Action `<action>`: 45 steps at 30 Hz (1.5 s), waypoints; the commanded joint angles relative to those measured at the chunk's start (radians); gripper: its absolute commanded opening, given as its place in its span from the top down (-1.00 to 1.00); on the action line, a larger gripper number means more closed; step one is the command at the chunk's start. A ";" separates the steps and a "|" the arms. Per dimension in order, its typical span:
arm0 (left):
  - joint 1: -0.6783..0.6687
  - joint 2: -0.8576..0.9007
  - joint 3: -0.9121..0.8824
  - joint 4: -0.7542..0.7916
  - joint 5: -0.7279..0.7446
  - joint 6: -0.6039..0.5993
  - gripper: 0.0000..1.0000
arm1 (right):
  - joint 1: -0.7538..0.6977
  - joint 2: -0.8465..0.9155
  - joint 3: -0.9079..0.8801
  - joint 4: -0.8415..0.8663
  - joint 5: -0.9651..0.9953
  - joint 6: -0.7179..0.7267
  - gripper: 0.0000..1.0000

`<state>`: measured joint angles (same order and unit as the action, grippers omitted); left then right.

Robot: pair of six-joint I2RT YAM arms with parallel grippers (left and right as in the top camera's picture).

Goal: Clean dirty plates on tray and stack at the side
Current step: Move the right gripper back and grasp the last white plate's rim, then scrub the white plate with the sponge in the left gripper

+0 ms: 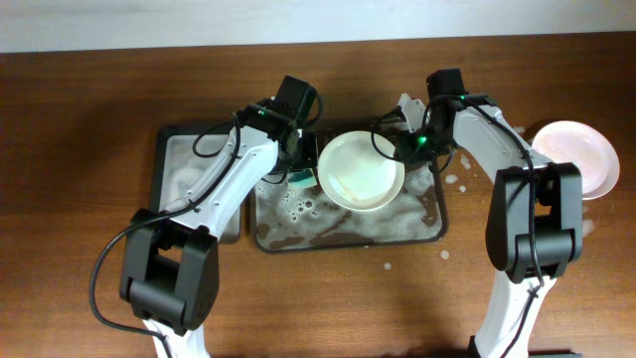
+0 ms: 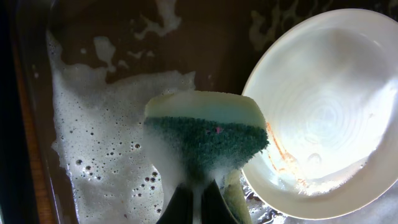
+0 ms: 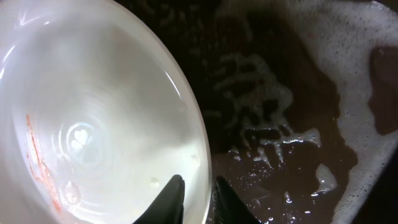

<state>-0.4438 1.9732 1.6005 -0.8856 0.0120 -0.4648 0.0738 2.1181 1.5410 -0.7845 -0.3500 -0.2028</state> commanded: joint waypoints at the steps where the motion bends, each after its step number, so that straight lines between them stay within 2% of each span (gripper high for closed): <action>1: -0.001 0.007 -0.002 -0.001 0.008 0.010 0.99 | 0.005 0.035 0.019 -0.006 -0.002 0.041 0.74; 3: -0.001 0.007 -0.002 -0.001 0.008 0.010 0.99 | 0.005 0.044 0.017 -0.020 -0.002 0.113 0.79; 5: -0.001 0.007 -0.002 0.002 0.008 0.010 0.99 | 0.006 0.048 0.017 -0.036 -0.002 0.116 0.80; 7: -0.001 0.007 -0.002 0.002 0.008 0.010 0.99 | 0.006 0.048 0.017 -0.051 -0.002 0.120 0.91; 10: -0.001 0.007 -0.002 0.002 0.008 0.010 0.99 | 0.006 0.048 0.019 -0.082 -0.033 0.193 0.92; 14: -0.001 0.007 -0.002 0.003 0.008 0.010 0.99 | 0.032 0.048 0.013 -0.214 -0.084 0.500 0.92; 16: 0.000 0.007 -0.002 0.011 0.007 0.010 0.99 | 0.079 0.048 -0.018 -0.141 -0.080 0.619 0.92; 20: 0.000 0.009 -0.002 0.037 -0.037 0.010 0.99 | 0.195 0.048 -0.150 0.121 -0.041 0.863 0.92; 24: 0.000 0.027 -0.003 0.075 -0.084 0.009 0.99 | 0.206 0.048 -0.169 0.166 -0.040 0.866 0.92; 33: 0.000 0.246 -0.003 0.169 -0.090 0.005 0.99 | 0.170 0.048 -0.169 0.143 -0.047 0.836 0.92; 35: 0.000 0.260 -0.003 0.167 -0.144 0.005 0.99 | 0.132 0.043 -0.169 0.134 -0.047 0.836 0.92; 38: 0.000 0.269 -0.003 0.168 -0.321 0.003 0.99 | 0.063 0.037 -0.169 0.118 -0.047 0.808 0.92; 41: -0.001 0.269 -0.002 0.177 -0.421 -0.023 0.99 | 0.068 0.037 -0.169 0.119 -0.047 0.783 0.92; 44: -0.027 0.269 0.017 0.178 -0.349 0.017 0.99 | 0.071 0.037 -0.169 0.130 -0.050 0.784 0.91; 45: -0.048 0.269 0.019 0.203 -0.234 0.119 0.99 | 0.071 0.037 -0.169 0.131 -0.050 0.784 0.92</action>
<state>-0.4892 2.1868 1.6176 -0.6960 -0.2668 -0.4671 0.1749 2.1254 1.4055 -0.6415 -0.5148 0.5854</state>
